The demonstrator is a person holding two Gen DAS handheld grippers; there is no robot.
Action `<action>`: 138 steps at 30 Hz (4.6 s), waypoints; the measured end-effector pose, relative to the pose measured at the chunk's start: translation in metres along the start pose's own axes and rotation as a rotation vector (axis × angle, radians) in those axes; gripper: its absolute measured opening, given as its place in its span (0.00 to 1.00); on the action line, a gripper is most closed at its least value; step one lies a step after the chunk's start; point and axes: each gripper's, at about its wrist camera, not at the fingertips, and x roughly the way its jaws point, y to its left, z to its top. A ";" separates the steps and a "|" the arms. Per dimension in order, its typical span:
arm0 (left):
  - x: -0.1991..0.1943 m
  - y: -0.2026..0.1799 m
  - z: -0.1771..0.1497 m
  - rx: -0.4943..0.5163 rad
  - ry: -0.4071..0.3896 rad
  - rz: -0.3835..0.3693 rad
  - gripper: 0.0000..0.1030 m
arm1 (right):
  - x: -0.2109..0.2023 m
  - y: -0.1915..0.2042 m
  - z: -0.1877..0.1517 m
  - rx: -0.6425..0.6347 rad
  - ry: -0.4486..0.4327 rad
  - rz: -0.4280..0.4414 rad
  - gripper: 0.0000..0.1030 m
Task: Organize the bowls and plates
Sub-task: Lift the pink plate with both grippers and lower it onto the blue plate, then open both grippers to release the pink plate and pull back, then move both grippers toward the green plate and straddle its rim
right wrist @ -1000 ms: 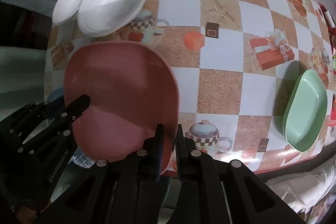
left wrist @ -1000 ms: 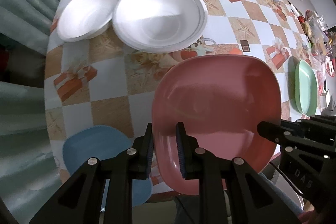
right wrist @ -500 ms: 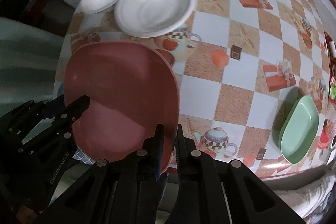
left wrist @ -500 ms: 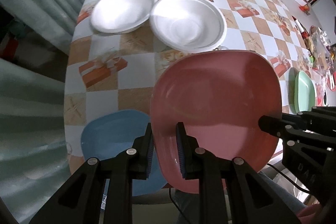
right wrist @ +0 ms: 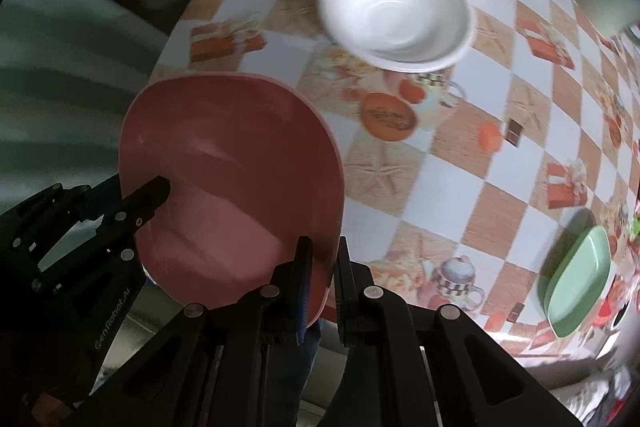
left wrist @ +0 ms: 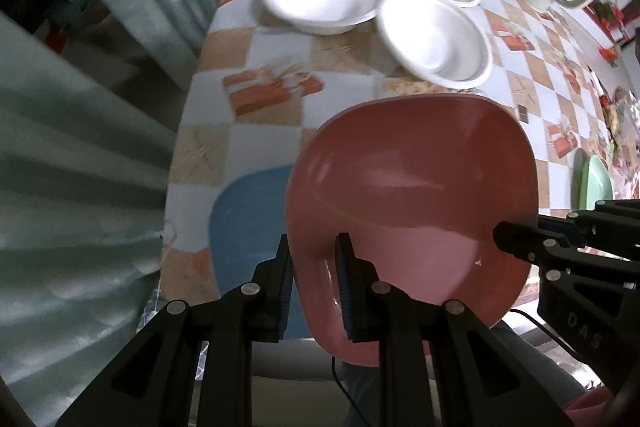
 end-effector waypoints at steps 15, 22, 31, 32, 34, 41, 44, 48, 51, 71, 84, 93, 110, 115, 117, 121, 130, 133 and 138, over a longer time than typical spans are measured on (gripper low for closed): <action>0.012 0.036 -0.022 -0.109 0.051 0.046 0.21 | 0.023 0.056 0.003 -0.114 0.054 0.006 0.11; 0.023 0.048 -0.022 -0.123 0.069 0.056 0.21 | 0.040 0.067 0.007 -0.114 0.082 0.009 0.11; 0.043 0.049 -0.024 -0.105 0.096 0.072 0.21 | 0.069 0.075 0.009 -0.084 0.135 0.019 0.11; 0.045 0.050 -0.024 -0.105 0.099 0.072 0.21 | 0.074 0.078 0.011 -0.082 0.136 0.019 0.11; 0.048 0.050 -0.023 -0.107 0.100 0.071 0.21 | 0.081 0.081 0.014 -0.078 0.139 0.017 0.11; 0.051 0.053 -0.017 -0.104 0.096 0.083 0.21 | 0.092 0.080 0.023 -0.060 0.137 0.021 0.11; 0.051 0.052 -0.017 -0.091 0.083 0.071 0.21 | 0.092 0.082 0.029 -0.058 0.139 0.020 0.11; 0.054 0.052 -0.020 -0.090 0.086 0.060 0.21 | 0.093 0.081 0.033 -0.052 0.140 0.018 0.11; 0.056 0.051 -0.020 -0.085 0.087 0.055 0.21 | 0.096 0.075 0.039 -0.050 0.135 0.012 0.11; 0.051 0.053 -0.022 -0.091 0.057 0.033 0.99 | 0.080 0.010 0.053 0.067 0.101 0.000 0.97; 0.027 0.003 -0.011 0.060 0.055 -0.068 1.00 | 0.064 -0.068 0.034 0.251 0.073 0.043 0.98; 0.019 -0.074 -0.002 0.315 0.060 -0.081 1.00 | 0.049 -0.116 -0.015 0.438 0.036 0.053 0.97; 0.025 -0.250 0.014 0.591 0.091 -0.075 1.00 | 0.025 -0.258 -0.090 0.719 -0.001 0.082 0.97; 0.029 -0.296 0.016 0.639 0.104 -0.054 1.00 | 0.027 -0.298 -0.104 0.774 0.004 0.094 0.97; 0.032 -0.313 0.017 0.646 0.116 -0.049 1.00 | 0.025 -0.314 -0.112 0.789 0.010 0.099 0.97; 0.036 -0.334 0.017 0.646 0.137 -0.041 1.00 | 0.024 -0.338 -0.127 0.808 0.032 0.108 0.97; 0.041 -0.356 0.020 0.609 0.169 -0.018 1.00 | 0.033 -0.382 -0.147 0.842 0.060 0.126 0.99; 0.046 -0.363 0.022 0.600 0.177 -0.007 1.00 | 0.036 -0.392 -0.148 0.838 0.069 0.118 0.99; 0.056 -0.384 0.026 0.608 0.182 0.003 1.00 | 0.045 -0.404 -0.149 0.833 0.098 0.115 0.99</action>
